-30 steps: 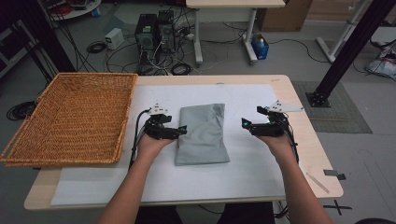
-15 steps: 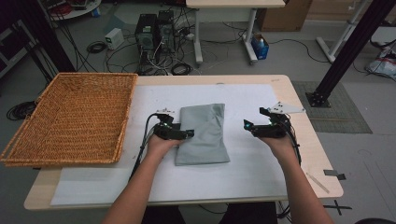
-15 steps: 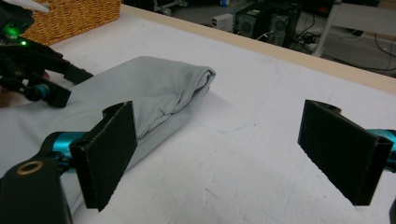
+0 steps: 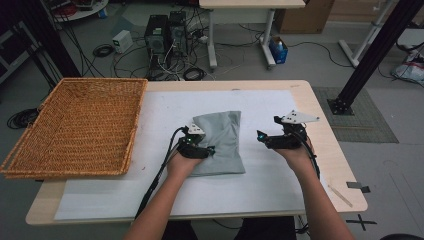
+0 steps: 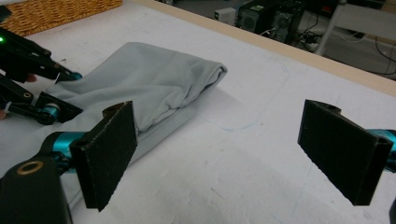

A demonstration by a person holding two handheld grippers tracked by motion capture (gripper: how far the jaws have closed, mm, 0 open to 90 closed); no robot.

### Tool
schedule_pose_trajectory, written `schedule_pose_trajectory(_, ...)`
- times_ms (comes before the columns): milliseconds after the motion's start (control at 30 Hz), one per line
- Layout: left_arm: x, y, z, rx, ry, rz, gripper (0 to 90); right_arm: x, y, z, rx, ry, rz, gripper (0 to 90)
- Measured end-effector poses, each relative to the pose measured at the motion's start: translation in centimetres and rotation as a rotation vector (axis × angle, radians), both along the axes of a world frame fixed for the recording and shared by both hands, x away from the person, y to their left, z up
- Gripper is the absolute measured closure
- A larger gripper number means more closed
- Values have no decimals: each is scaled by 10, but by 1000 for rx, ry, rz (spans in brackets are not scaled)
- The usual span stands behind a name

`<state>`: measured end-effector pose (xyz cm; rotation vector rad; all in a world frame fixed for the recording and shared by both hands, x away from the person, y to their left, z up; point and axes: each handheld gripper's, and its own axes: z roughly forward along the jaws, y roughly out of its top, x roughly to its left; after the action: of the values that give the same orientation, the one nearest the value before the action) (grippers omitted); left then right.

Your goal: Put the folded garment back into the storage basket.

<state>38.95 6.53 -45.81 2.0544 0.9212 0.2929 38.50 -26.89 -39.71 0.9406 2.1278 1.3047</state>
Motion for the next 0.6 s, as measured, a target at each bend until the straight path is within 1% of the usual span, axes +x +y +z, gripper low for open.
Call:
schedule_pose_trajectory(33,-2,-1,-1,-8,0,-3,639,0,1,0,0,0,1,119)
schedule_pose_trajectory(67,-3,-1,-1,-8,-6,-3,657,0,2,-1,-4,0,1,119)
schedule_pose_trajectory(100,-2,-1,-1,-15,-2,-6,672,1,2,-1,-6,-1,1,119)
schedule_pose_trajectory(133,-1,1,-1,-26,10,-7,682,1,3,-1,-5,-1,1,119)
schedule_pose_trajectory(200,2,5,-1,-64,40,-12,706,2,4,-2,-6,-2,4,119)
schedule_pose_trajectory(233,3,8,-2,-94,60,-10,715,1,4,-2,-8,-2,3,119)
schedule_pose_trajectory(267,3,8,-2,-94,60,-10,725,1,5,-2,-9,-1,5,119)
schedule_pose_trajectory(300,6,12,-2,-128,81,-19,730,1,4,-2,-10,2,5,119)
schedule_pose_trajectory(367,8,18,0,-178,95,-18,733,1,3,-2,-12,3,4,119)
schedule_pose_trajectory(400,8,21,3,-198,95,-19,733,1,3,-1,-8,3,0,119)
schedule_pose_trajectory(433,8,21,3,-198,95,-19,734,1,3,-1,-8,3,0,119)
schedule_pose_trajectory(467,9,25,9,-193,86,-11,735,2,1,-1,2,-1,-3,119)
schedule_pose_trajectory(500,10,30,15,-223,85,-13,736,2,1,-1,3,-1,-4,119)
schedule_pose_trajectory(533,10,32,20,-225,79,-18,737,2,1,-1,5,-1,-6,119)
schedule_pose_trajectory(567,10,35,27,-226,64,-22,737,2,1,-1,7,-3,-5,119)
schedule_pose_trajectory(600,10,37,31,-234,57,-30,738,2,1,-1,9,0,-4,119)
